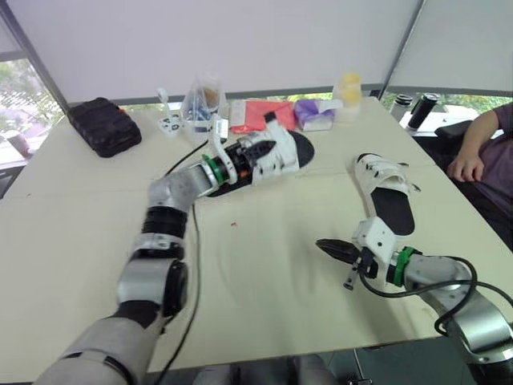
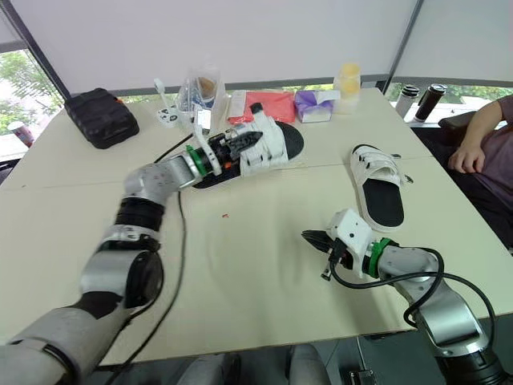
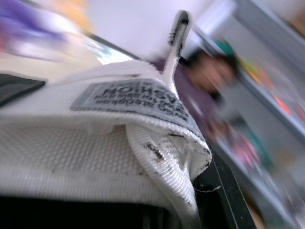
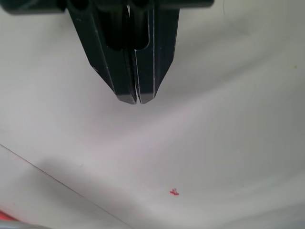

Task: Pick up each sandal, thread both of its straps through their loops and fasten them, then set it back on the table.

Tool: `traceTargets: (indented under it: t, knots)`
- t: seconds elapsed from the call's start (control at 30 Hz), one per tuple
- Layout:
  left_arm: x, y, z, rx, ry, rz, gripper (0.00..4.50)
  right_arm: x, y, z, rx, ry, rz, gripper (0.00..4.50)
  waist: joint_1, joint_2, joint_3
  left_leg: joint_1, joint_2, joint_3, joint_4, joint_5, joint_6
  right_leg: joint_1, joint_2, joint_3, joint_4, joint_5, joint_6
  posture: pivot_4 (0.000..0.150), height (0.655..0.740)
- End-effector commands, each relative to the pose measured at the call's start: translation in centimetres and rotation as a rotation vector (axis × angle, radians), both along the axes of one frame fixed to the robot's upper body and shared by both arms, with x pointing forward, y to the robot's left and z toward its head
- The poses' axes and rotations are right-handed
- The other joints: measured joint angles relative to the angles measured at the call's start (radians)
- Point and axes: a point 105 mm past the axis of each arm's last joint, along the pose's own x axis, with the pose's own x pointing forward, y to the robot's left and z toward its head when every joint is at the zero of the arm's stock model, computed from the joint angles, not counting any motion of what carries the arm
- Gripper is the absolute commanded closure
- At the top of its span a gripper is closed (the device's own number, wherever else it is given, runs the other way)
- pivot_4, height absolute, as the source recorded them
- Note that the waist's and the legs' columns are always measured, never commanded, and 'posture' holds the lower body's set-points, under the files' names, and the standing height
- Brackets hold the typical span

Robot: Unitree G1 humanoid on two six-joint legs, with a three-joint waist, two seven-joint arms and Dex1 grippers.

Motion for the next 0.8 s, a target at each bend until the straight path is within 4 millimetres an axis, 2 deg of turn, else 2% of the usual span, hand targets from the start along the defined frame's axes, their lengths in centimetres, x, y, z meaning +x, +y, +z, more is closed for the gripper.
traceTargets:
  t: [0.03,0.1,0.17,0.3,0.33,0.43,0.47,0.57,0.7,0.77,0.8]
  knots:
    - [2.3,3.8,1.6,-0.157,0.015,0.366,4.49,0.2,0.3,0.8,0.009,-0.047,0.004,4.5,0.0,-0.001,0.0,-0.001,0.0,0.001,0.0,0.0,0.0,-0.002,0.0,0.001,0.001,0.0,0.0,0.15,0.74]
    - [3.0,4.9,0.3,-0.204,0.092,0.537,4.49,0.3,0.5,0.8,0.016,-0.049,0.0,4.5,0.006,-0.001,0.0,-0.002,0.0,0.001,0.0,0.0,0.0,-0.003,0.0,0.001,0.001,0.0,0.0,0.15,0.74]
    - [3.4,5.2,-1.2,-0.256,0.179,0.623,4.49,0.3,0.6,0.8,0.02,-0.05,0.0,4.5,0.009,-0.001,0.0,-0.002,-0.001,0.001,0.0,0.0,0.0,-0.002,-0.001,0.001,0.001,0.001,0.001,0.15,0.74]
    - [3.4,4.9,-3.8,-0.375,0.273,0.681,4.49,0.5,0.9,0.8,0.025,-0.054,0.004,4.5,0.019,-0.001,0.0,-0.002,-0.003,0.002,0.002,0.0,0.0,0.0,-0.002,0.001,0.0,0.002,0.003,0.15,0.74]
    - [3.4,4.8,-4.1,-0.385,0.274,0.673,4.49,0.6,0.9,0.9,0.025,-0.055,0.003,4.5,0.024,-0.001,0.0,-0.002,-0.003,0.003,0.003,0.0,0.0,0.0,-0.002,0.001,0.0,0.002,0.003,0.15,0.74]
    - [3.1,4.9,-6.7,-0.339,0.315,0.69,4.49,0.8,0.7,1.1,0.026,-0.063,-0.004,4.5,0.033,-0.001,0.0,-0.001,-0.004,0.005,0.004,0.0,0.001,0.002,-0.002,0.001,0.0,0.002,0.004,0.15,0.74]
    - [3.0,5.1,-7.3,-0.321,0.323,0.697,3.59,0.9,0.6,1.1,0.026,-0.064,-0.006,4.5,0.033,-0.001,0.0,-0.001,-0.004,0.005,0.004,0.0,0.001,0.002,-0.002,0.001,0.0,0.002,0.004,0.15,0.74]
    - [3.0,6.1,-7.8,-0.298,0.33,0.73,2.27,0.8,0.6,1.0,0.029,-0.062,-0.008,4.5,0.031,-0.001,0.0,0.0,-0.004,0.006,0.004,0.0,0.001,0.003,-0.002,0.001,0.0,0.002,0.004,0.15,0.74]
    - [2.8,6.5,-7.0,-0.238,0.303,0.723,0.3,0.7,0.7,0.8,0.032,-0.058,-0.007,4.5,0.028,-0.001,-0.001,0.001,-0.004,0.006,0.004,0.0,0.001,0.004,-0.002,0.001,0.0,0.002,0.004,0.15,0.74]
    - [2.3,6.2,-7.0,-0.181,0.304,0.691,0.14,0.6,0.8,0.7,0.034,-0.057,-0.006,4.5,0.023,-0.001,-0.001,0.002,-0.003,0.006,0.004,0.0,0.001,0.004,-0.001,0.002,0.001,0.002,0.004,0.15,0.74]
    - [1.5,6.0,-7.0,-0.086,0.29,0.651,0.14,0.6,0.8,0.6,0.036,-0.056,-0.006,4.5,0.018,-0.001,-0.001,0.002,-0.003,0.006,0.004,0.0,0.001,0.004,-0.001,0.002,0.001,0.002,0.004,0.15,0.74]
